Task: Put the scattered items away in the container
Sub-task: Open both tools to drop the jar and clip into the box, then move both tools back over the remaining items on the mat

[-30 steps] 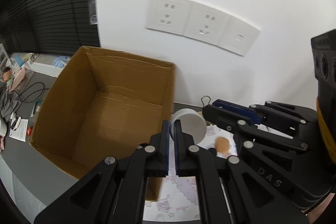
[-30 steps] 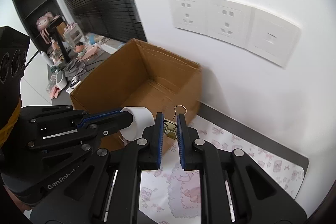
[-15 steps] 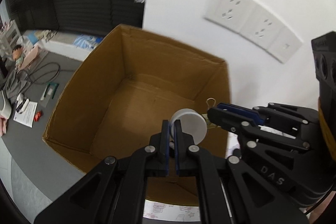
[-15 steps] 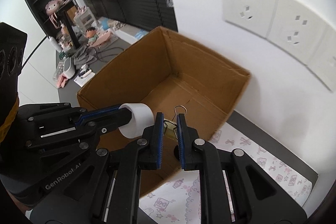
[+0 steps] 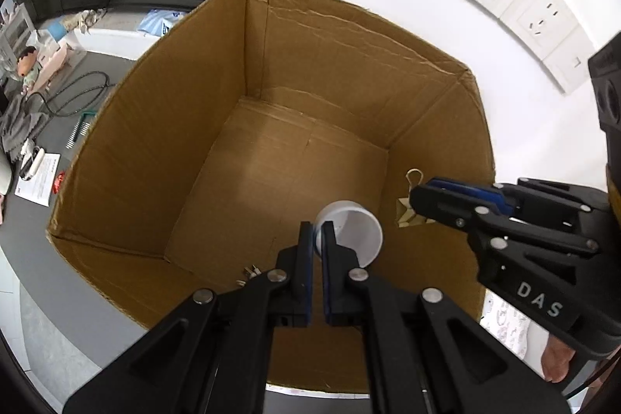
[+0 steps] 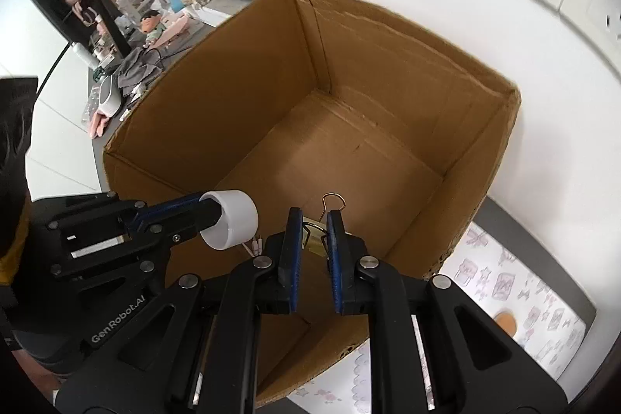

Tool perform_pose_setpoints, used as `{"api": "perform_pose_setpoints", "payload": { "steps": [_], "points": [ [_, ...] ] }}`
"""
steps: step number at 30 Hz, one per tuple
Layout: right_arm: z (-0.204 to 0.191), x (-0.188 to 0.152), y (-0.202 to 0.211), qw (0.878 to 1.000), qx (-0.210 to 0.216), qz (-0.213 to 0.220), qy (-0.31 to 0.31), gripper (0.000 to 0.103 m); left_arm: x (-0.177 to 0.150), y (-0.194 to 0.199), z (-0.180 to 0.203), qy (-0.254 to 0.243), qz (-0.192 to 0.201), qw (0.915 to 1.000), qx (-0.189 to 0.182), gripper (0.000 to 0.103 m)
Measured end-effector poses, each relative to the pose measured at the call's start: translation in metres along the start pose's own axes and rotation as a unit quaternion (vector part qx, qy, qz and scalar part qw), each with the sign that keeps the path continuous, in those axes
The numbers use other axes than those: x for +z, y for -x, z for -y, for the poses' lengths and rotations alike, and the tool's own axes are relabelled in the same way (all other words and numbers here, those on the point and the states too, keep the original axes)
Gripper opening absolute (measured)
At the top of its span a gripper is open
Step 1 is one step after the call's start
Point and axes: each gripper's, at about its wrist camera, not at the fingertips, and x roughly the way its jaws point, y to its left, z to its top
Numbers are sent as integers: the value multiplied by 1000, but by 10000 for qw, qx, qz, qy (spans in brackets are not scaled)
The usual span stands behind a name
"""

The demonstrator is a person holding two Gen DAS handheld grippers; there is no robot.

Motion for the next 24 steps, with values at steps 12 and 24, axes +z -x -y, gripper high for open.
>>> {"api": "perform_pose_setpoints", "payload": {
  "steps": [12,24],
  "points": [
    [8,-7,18,9996,-60,187,-185,38,-10,-1,3,145,-127,9998,57,68],
    [35,-31,64,9961,-292,631,-542,89,-21,15,36,-23,93,9999,94,90]
  ]
}}
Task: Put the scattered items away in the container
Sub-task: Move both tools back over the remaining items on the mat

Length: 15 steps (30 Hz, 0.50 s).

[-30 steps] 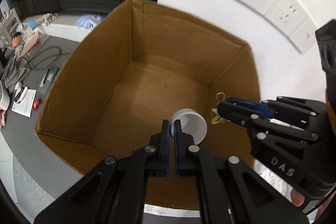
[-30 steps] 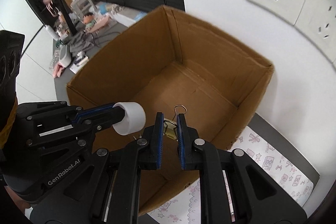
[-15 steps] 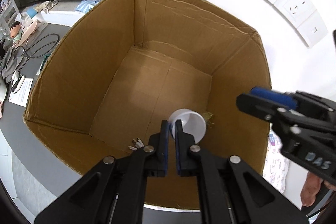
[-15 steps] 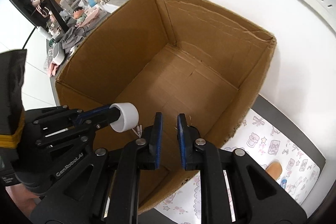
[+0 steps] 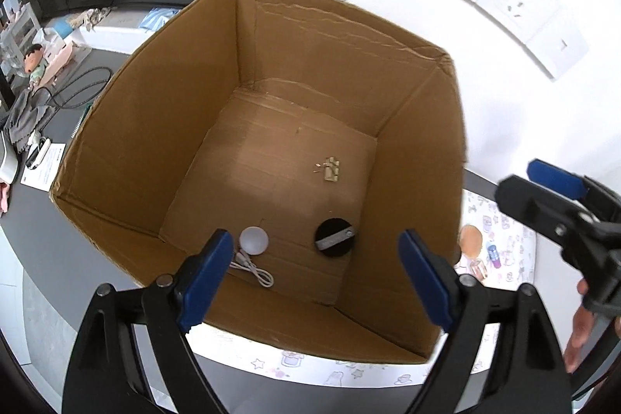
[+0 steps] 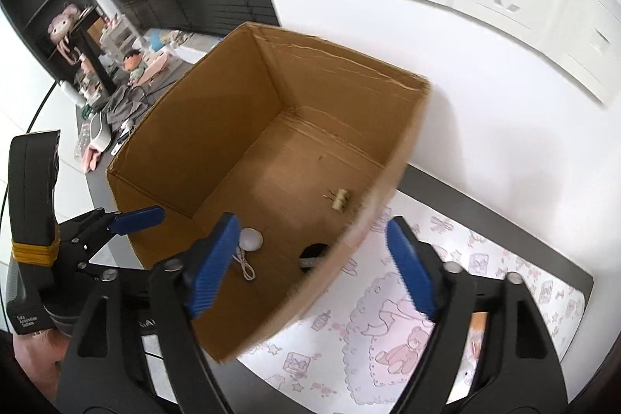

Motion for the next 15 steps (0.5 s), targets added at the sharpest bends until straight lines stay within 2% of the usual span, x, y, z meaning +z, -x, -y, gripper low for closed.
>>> {"api": "perform_pose_setpoints", "payload": {
  "steps": [1,3,5,8,15],
  "points": [
    [5,-2,2,10000,10,17,-59,91,-1,3,5,-51,59,10000,9,92],
    [20,-10,11,9995,123,96,-257,103,-2,11,17,-175,190,9997,20,93],
    [37,-20,18,9983,256,83,-526,103,-3,17,30,-265,261,9993,-17,94],
    [57,-32,27,9969,223,104,-747,103,-4,22,49,-435,321,9985,-83,103],
    [99,-62,53,9954,-84,176,-942,103,-14,18,99,-854,235,9957,-288,103]
  ]
}}
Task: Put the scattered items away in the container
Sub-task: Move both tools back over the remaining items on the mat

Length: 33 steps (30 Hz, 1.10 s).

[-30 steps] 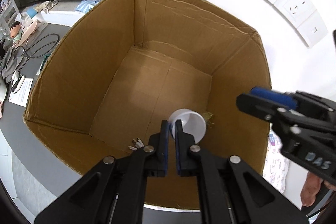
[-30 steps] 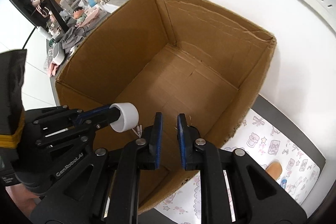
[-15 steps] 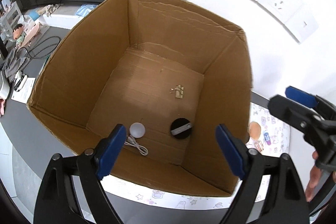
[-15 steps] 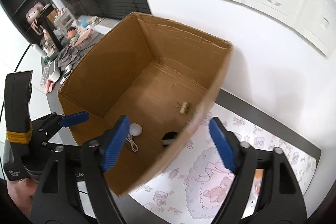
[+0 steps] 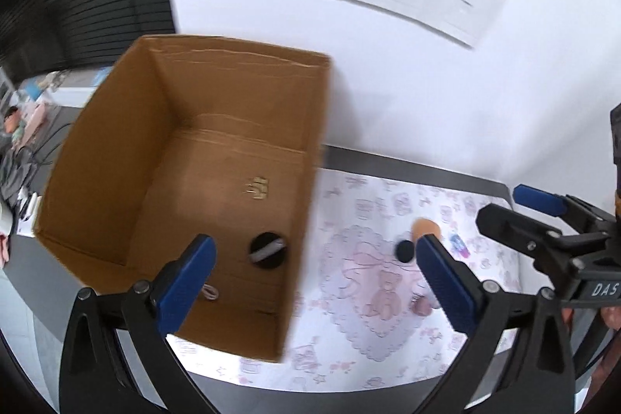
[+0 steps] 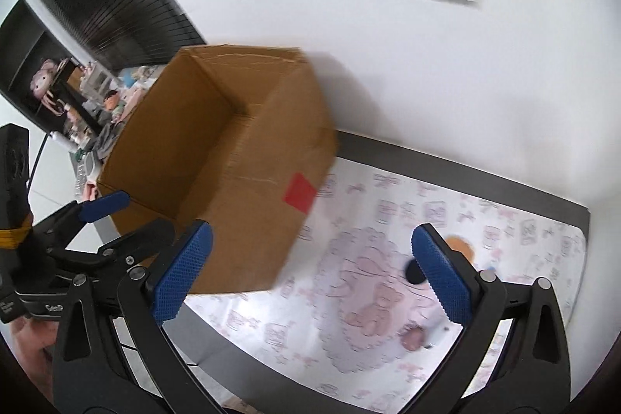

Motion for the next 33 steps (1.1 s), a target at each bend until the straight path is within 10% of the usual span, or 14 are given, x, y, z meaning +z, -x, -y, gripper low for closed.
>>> {"api": "perform_pose_setpoints", "payload": {
  "steps": [33],
  "points": [
    [170,-63,38,9927,-935,-104,-761,98,-28,-105,165,-1177,-914,9885,-248,103]
  ]
}}
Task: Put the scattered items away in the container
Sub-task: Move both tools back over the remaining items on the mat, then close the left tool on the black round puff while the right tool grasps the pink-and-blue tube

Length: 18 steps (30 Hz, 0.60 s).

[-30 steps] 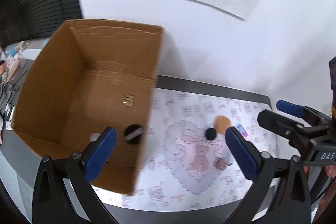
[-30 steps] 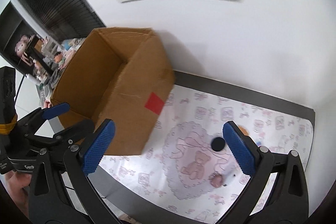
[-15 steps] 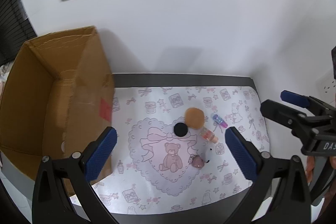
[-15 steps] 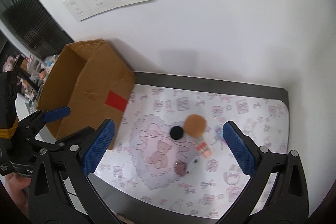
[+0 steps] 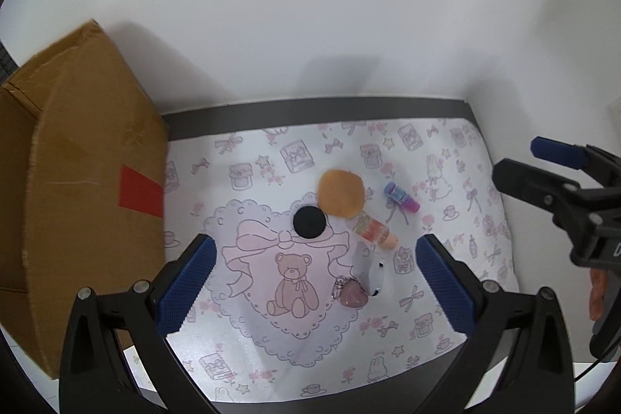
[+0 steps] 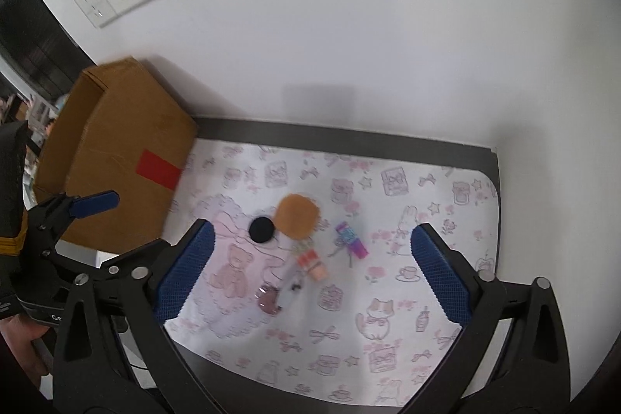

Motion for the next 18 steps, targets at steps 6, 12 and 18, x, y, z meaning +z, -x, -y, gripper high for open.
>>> {"api": "perform_pose_setpoints", "payload": {
  "steps": [6,12,18],
  "points": [
    [16,-5,-29,9996,-41,-267,-29,89,4,-36,2,-23,-396,9992,26,94],
    [26,-8,-63,9984,-134,-536,111,77,10,-73,3,-75,-688,9974,200,91],
    [34,-14,-105,9950,-57,-980,172,69,13,-110,-1,31,-1046,9943,211,82]
  ]
}}
